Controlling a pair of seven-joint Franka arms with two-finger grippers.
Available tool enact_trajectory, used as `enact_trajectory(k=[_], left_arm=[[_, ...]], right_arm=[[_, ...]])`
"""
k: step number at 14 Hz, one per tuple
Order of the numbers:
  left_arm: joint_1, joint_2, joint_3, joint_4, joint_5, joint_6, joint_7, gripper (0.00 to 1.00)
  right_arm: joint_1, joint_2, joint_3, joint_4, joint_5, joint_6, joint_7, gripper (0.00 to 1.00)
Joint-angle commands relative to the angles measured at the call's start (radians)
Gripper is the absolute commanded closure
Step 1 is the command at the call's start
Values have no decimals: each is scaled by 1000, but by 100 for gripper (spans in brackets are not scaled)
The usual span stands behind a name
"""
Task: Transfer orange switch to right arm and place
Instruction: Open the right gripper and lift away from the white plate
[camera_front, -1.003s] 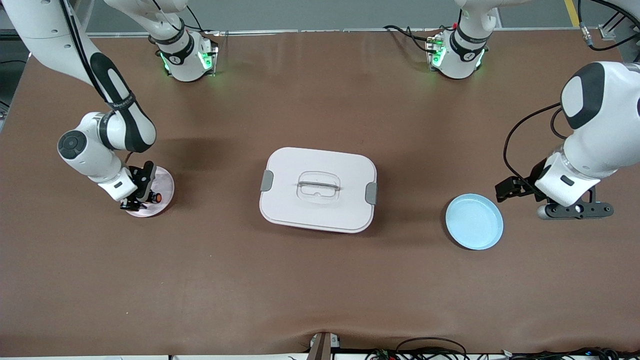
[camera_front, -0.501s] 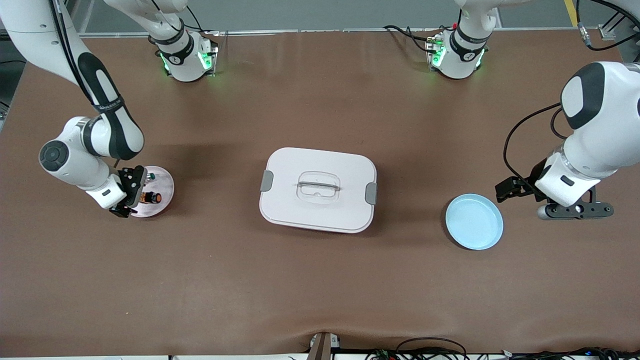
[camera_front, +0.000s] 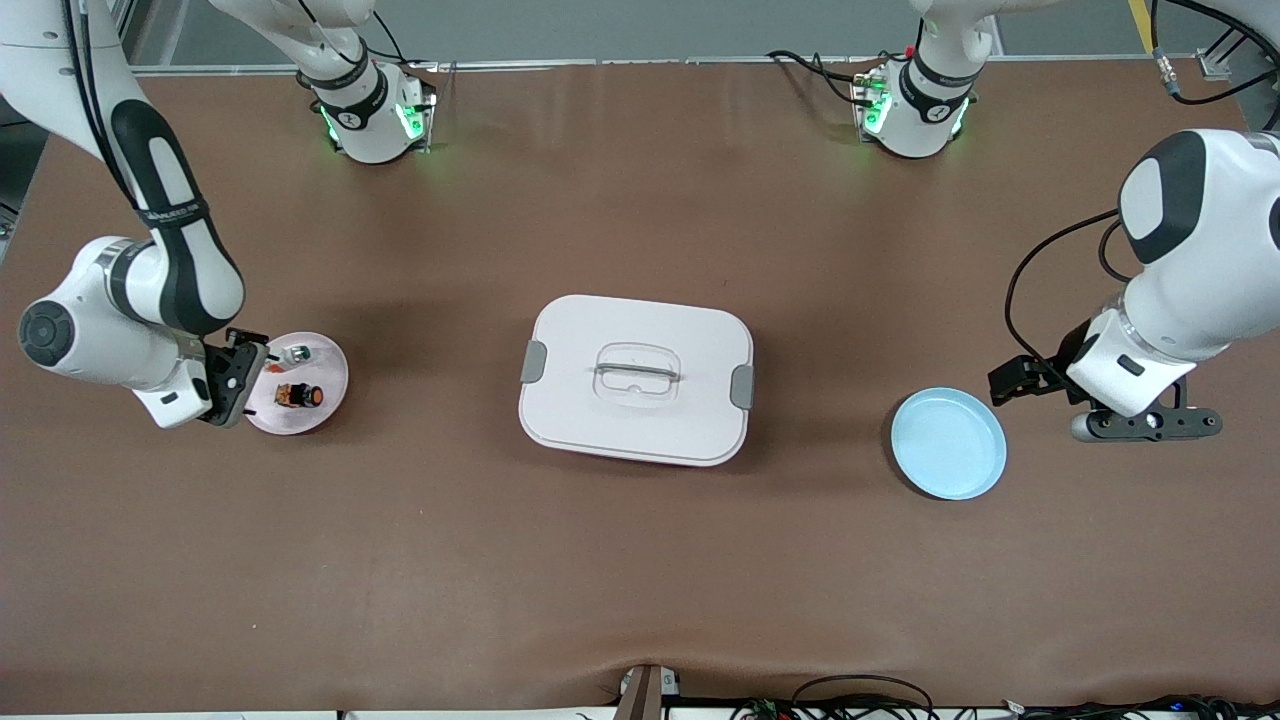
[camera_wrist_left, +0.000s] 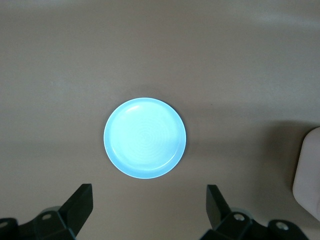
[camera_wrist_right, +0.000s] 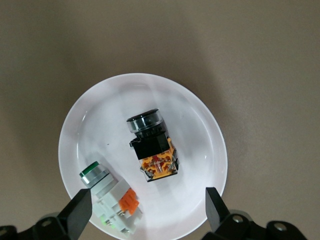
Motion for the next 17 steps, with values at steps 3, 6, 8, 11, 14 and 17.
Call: enact_trajectory(k=[3,6,8,11,14,17], left_arm=[[-156,-205,241,50,-34,-207,99,0],[-169,-205,256,50,-31,-207,99,0],[-200,-206,287,50,-31,-207,99,0],[-191,-208,288,50,-30,-207,101,0],[-191,-215,287,57,-36,-207,96,0],[-189,-234,290,56,-38,-207,104,0]], right_arm=[[1,-88,19,-1,14,-134,221,0],[25,-134,18,24,8,-244,387,0],[44,-145,18,86,-1,-365,476,0],[68,-151,19,205,-48,-552,591,0],[122,-157,19,307,-90,-699,735,0],[180,-174,21,380,-131,-821,870,0]])
